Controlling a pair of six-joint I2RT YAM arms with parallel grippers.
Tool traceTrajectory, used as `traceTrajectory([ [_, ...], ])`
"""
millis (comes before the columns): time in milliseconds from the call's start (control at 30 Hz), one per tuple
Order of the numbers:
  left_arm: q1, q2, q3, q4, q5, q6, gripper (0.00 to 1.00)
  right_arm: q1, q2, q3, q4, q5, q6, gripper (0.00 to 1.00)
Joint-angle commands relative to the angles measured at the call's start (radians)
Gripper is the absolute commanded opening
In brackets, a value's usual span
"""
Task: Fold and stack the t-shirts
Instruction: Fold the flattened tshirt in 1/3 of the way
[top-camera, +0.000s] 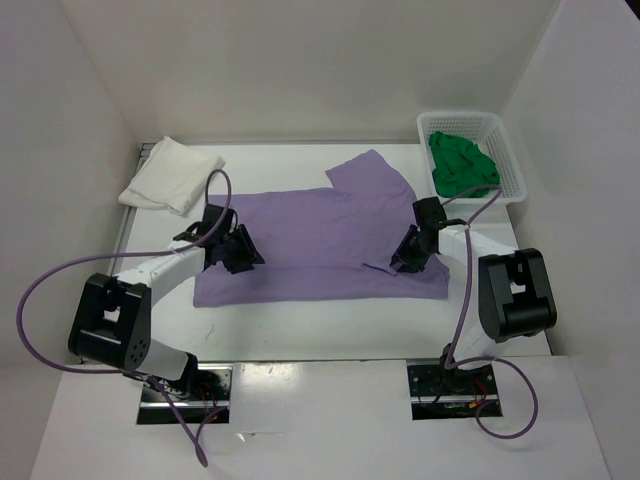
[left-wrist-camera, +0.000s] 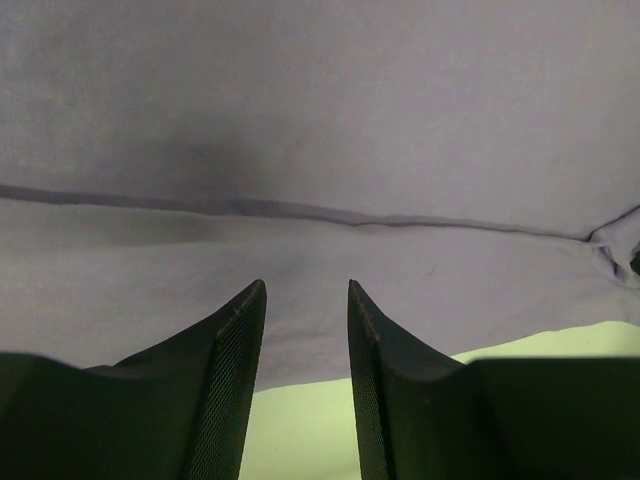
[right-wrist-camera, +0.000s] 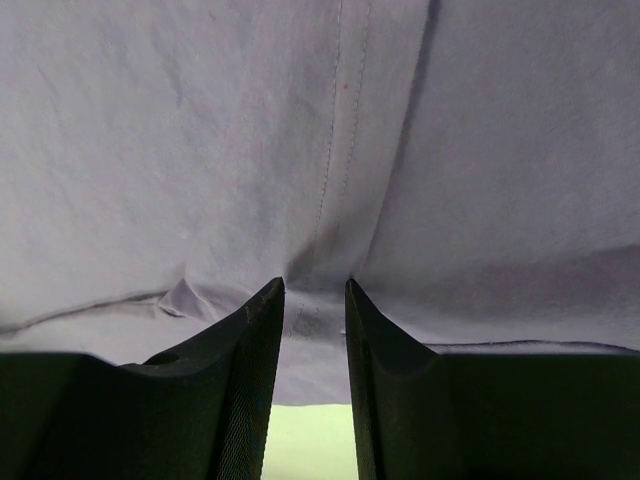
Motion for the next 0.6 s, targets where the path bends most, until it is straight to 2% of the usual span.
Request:
traceTrajectory([
  [0, 0.000, -0.035, -0.019, 0.015, -0.004, 0.018, 0.46, 0.022, 0.004, -0.019, 0.015, 0.026, 0.012, 0.37],
  [67, 0.000, -0.046, -0.045, 0.015, -0.004, 0.006, 0.46, 0.022, -0.007, -0.019, 0.015, 0.026, 0.023, 0.40],
  [333, 0.000, -0.106, -0.128, 0.015, -0.022, -0.027, 0.46, 0.022, 0.028, -0.030, 0.048, -0.035, 0.032, 0.40],
  [433, 0.000, -0.115, -0.119, 0.015, -0.022, -0.027, 0.46, 0.022, 0.039, -0.006, 0.059, -0.060, 0.041, 0.28],
  [467, 0.000, -0.115, -0.119, 0.015, -0.022, -0.027, 0.46, 0.022, 0.039, 0.014, 0.059, -0.060, 0.041, 0.22],
  [533, 0.000, -0.115, -0.119, 0.015, -0.022, -0.027, 0.46, 0.022, 0.039, 0.037, 0.059, -0.060, 0.041, 0.20],
  [567, 0.000, -0.124, -0.119, 0.015, -0.022, -0.027, 0.46, 0.022, 0.050, 0.057, 0.059, -0.060, 0.041, 0.15],
])
